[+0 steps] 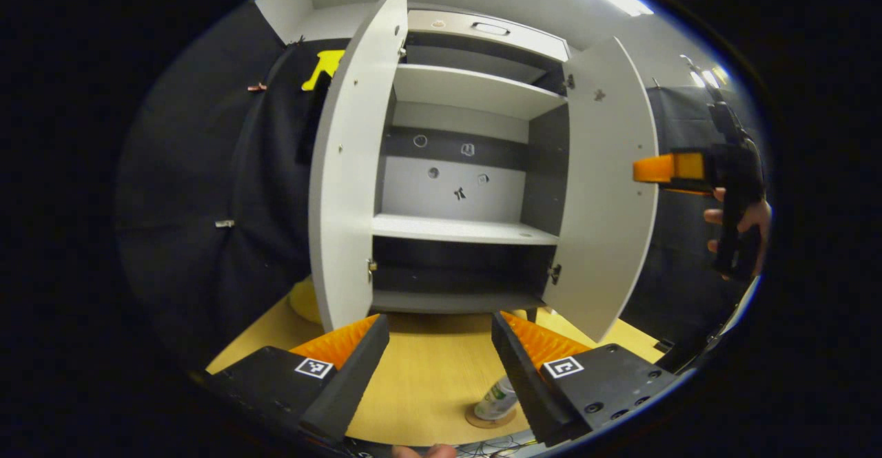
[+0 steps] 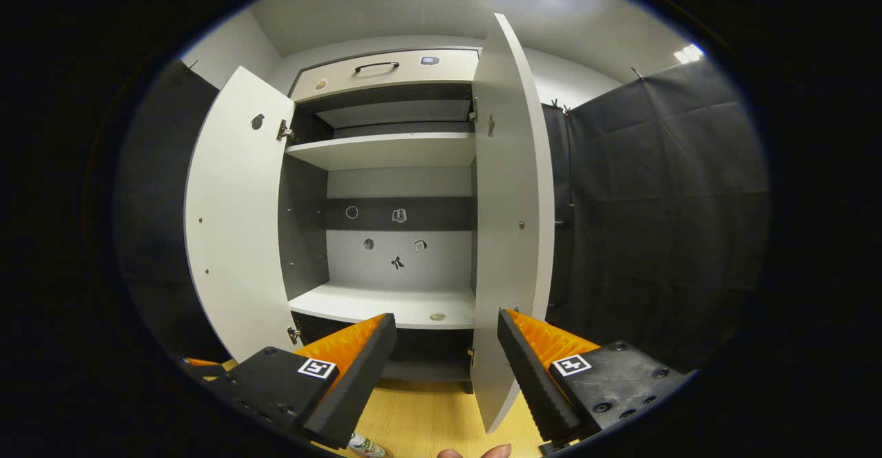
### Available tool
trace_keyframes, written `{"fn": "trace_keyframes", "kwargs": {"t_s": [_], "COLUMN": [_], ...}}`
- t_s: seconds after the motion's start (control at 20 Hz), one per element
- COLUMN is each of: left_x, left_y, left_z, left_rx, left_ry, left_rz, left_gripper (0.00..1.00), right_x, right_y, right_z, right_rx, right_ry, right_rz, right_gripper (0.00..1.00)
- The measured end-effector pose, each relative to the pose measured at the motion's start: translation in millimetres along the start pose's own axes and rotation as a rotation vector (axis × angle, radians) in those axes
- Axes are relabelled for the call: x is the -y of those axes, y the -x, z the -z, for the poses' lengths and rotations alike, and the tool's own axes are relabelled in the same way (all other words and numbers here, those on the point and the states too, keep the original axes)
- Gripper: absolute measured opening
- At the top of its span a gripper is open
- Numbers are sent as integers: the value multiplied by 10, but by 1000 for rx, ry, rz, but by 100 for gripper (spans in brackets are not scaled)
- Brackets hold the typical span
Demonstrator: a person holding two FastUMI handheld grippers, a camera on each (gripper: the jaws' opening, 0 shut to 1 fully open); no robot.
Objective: Grasp the bottle in the cabinet with the left hand and place it on the coaster, then close the right door with the right hand and the left door with the left hand.
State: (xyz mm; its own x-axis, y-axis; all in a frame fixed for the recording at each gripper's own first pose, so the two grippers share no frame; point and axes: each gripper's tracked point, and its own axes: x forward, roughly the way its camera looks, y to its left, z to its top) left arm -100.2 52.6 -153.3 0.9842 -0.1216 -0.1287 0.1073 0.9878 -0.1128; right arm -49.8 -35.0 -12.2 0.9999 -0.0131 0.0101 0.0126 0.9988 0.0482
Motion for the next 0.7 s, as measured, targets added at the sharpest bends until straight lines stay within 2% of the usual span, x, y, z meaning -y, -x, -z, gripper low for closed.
{"fn": "trace_keyframes", "kwargs": {"t_s": [0.1,0.3,0.7], "left_x": [-114,-270,-271], "left_y": [-22,-126,-322], "left_z": [-337,-879,-1135], "left_rx": [1,14,14], "left_ry": [27,50,14], "left_rz": [-44,-101,-137], "left_gripper": [95,95,95], "right_x": [99,253,757], "right_y": [6,35,32], "right_z": [7,-79,-250], "right_rx": [-21,-21,-12], "right_ry": [-2,9,13], "right_rz": [25,27,54], "right_gripper": [98,98,98]}}
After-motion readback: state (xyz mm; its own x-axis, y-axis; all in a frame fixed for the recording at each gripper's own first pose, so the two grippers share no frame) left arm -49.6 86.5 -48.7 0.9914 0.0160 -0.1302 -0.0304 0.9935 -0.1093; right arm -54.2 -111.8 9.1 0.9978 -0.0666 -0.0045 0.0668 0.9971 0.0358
